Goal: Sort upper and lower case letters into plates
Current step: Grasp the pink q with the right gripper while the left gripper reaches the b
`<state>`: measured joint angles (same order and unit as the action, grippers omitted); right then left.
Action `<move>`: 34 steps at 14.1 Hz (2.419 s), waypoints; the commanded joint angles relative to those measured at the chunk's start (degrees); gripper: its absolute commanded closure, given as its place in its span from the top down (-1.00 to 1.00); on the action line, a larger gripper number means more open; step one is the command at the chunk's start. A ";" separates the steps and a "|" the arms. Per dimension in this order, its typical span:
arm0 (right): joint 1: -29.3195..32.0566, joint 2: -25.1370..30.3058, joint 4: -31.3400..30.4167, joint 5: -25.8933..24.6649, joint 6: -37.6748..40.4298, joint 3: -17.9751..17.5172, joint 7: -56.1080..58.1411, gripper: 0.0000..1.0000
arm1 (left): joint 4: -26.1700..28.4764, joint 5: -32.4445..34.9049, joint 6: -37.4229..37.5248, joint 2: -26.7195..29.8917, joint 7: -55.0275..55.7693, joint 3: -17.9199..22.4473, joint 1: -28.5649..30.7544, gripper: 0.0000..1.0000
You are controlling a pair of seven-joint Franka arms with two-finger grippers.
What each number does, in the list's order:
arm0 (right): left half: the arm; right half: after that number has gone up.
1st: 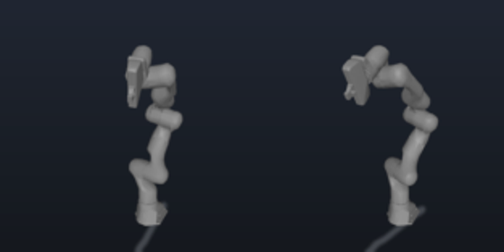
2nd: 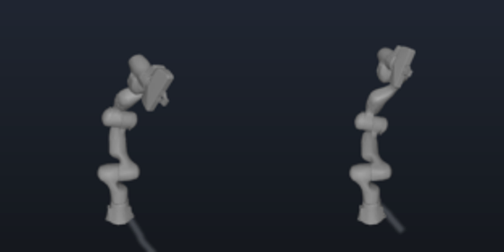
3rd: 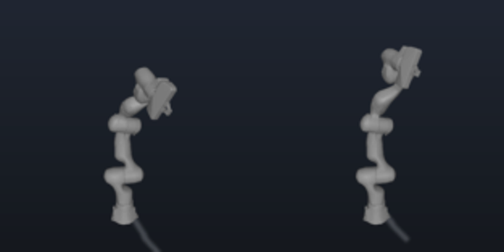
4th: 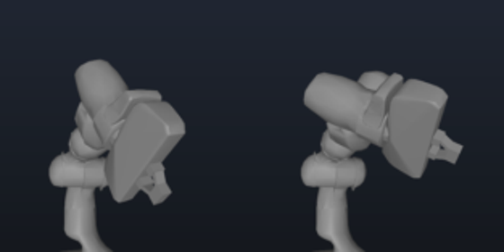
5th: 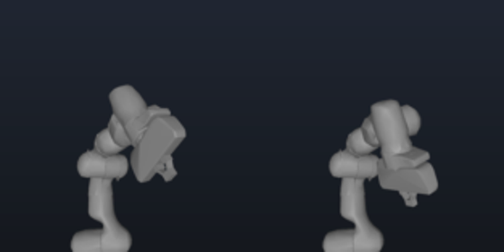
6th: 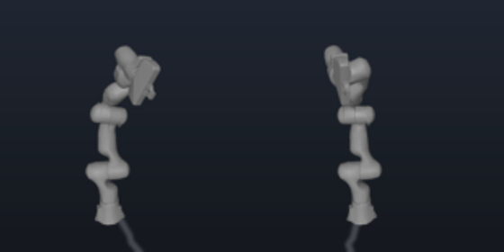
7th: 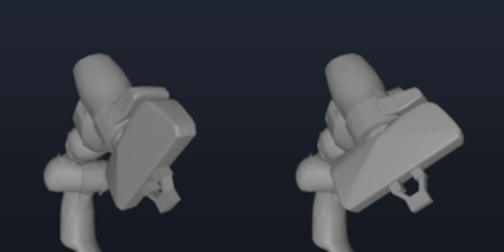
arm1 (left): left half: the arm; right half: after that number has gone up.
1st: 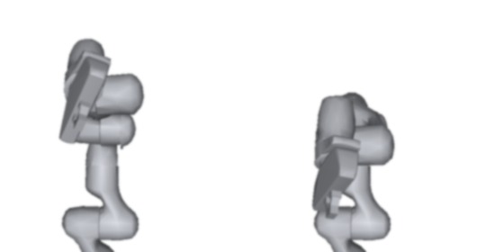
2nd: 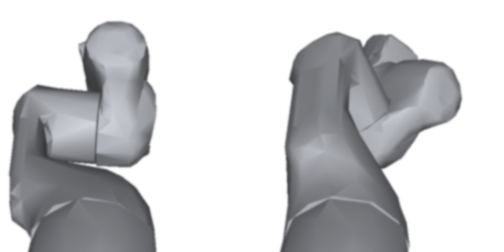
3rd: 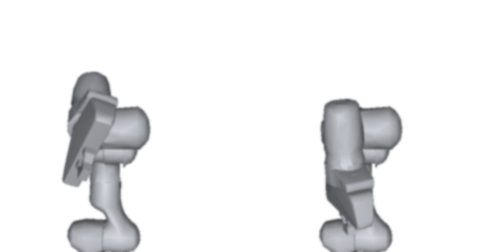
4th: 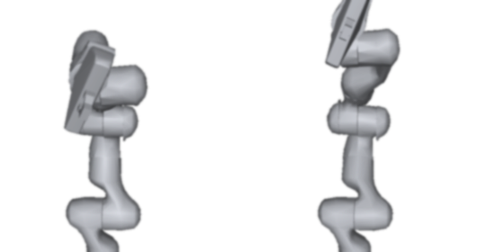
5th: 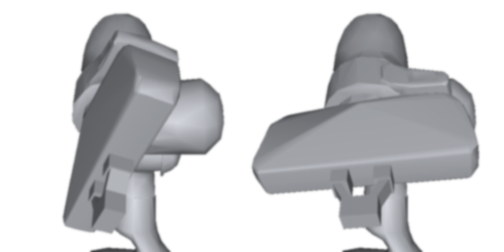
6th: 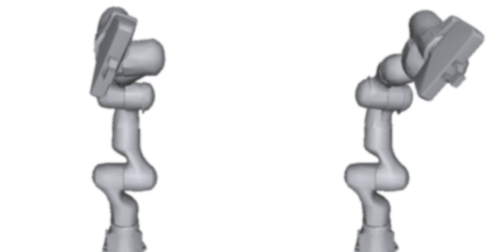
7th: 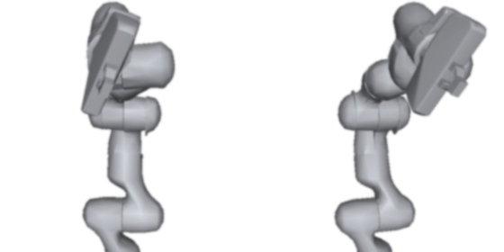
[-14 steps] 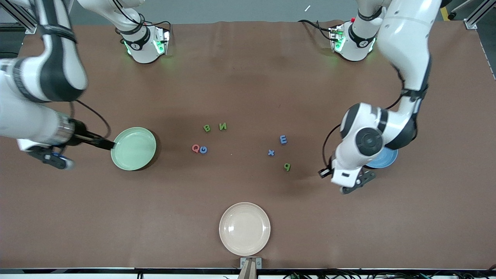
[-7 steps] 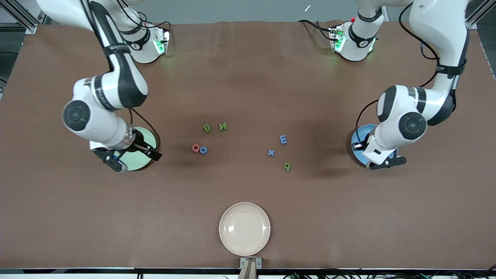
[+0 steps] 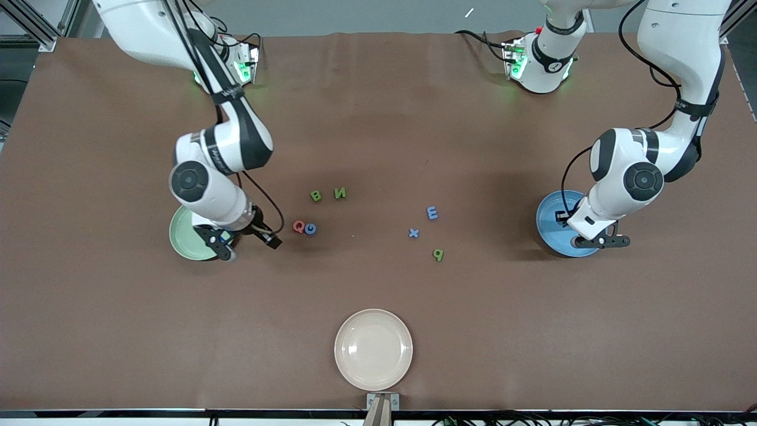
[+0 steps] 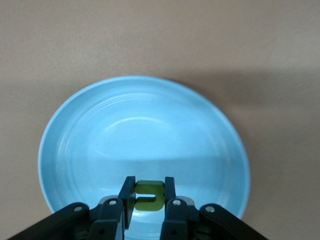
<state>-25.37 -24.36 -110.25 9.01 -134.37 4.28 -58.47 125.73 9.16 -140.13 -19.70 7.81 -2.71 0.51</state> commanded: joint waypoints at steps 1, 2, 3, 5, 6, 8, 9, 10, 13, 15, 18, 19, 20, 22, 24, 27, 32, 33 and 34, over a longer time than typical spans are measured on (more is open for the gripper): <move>-1.35 -1.47 -0.23 0.83 -2.02 0.55 -1.82 0.37 | 2.50 2.53 -1.46 1.07 -2.79 -0.55 2.65 -0.76; -1.87 -2.26 -0.23 0.83 -2.81 0.55 -2.26 0.37 | 2.94 2.53 -1.55 1.07 -3.75 -0.46 2.92 -0.76; -2.49 -3.05 -0.23 0.83 -3.52 0.64 -2.44 0.38 | 3.03 2.53 -1.64 0.90 -4.02 -0.55 3.96 -0.76; -2.84 -4.64 -0.23 0.83 -5.01 0.64 -2.53 0.38 | 3.29 2.53 -1.73 0.11 -4.20 -0.63 4.85 -0.76; -3.02 -5.16 -0.23 0.83 -5.37 0.64 -2.53 0.39 | 3.55 2.53 -2.25 -0.25 -4.12 -0.63 5.20 -0.76; -3.63 -6.48 -0.23 0.83 -6.42 0.64 -2.62 0.39 | 4.08 2.53 -3.74 -0.95 -4.20 -0.63 5.38 -0.75; -3.72 -7.01 -0.32 0.83 -6.95 0.64 -2.70 0.39 | 4.08 2.53 -4.01 -1.13 -4.20 -0.63 5.38 -0.73; -3.99 -7.54 -0.41 0.83 -7.56 0.64 -2.70 0.39 | 4.08 2.53 -4.01 -1.13 -4.20 -0.63 5.38 -0.73; -4.95 -8.42 -0.58 0.83 -8.01 0.64 -3.23 0.39 | 4.00 2.53 -4.01 -1.48 -4.20 -0.63 5.38 -0.64; -5.74 -8.51 -0.76 0.74 -8.01 0.72 -4.63 0.39 | 4.00 2.53 -3.92 -1.39 -4.20 -0.63 5.29 -0.29; -6.10 -8.51 -1.63 0.74 -7.92 0.72 -4.73 0.39 | 3.73 2.53 -3.31 -0.25 -4.20 -2.29 5.03 0.95; -6.53 -8.51 -1.81 0.65 -7.92 0.72 -4.73 0.39 | 3.64 2.45 -3.31 0.62 -3.33 -3.61 5.20 0.99; -6.62 -8.42 -2.25 0.65 -7.92 0.72 -4.73 0.39 | 3.30 2.36 -2.35 1.59 -3.06 -4.75 4.94 0.99; -6.62 -8.42 -2.60 0.48 -7.92 0.72 -4.73 0.39 | 0.15 1.75 1.85 2.47 -1.05 -7.74 5.03 0.99; -6.62 -8.34 -2.87 0.48 -7.92 0.72 -4.73 0.38 | -3.98 1.57 4.77 1.60 3.07 -10.73 4.59 0.99; -6.89 -8.33 -3.04 0.57 -7.92 0.72 -4.81 0.36 | -12.68 1.74 5.74 -4.88 7.04 -15.12 2.66 0.99; -7.24 -8.33 -3.04 0.56 -7.83 0.72 -5.25 0.17 | -22.71 2.44 5.66 -13.68 11.25 -15.23 -6.56 0.99; -7.24 -8.33 -3.04 0.57 -7.83 0.72 -5.25 0.12 | -24.12 2.53 5.57 -15.18 13.62 -15.22 -7.70 0.99; -7.24 -8.33 -3.04 0.57 -7.83 0.72 -5.25 0.07 | -25.17 2.53 5.31 -16.23 16.34 -15.31 -9.02 0.99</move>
<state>-31.41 -33.34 -111.46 9.02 -142.09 4.43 -62.75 105.04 10.50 -135.65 -32.42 20.39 -18.11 -6.72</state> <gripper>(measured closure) 0.405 0.000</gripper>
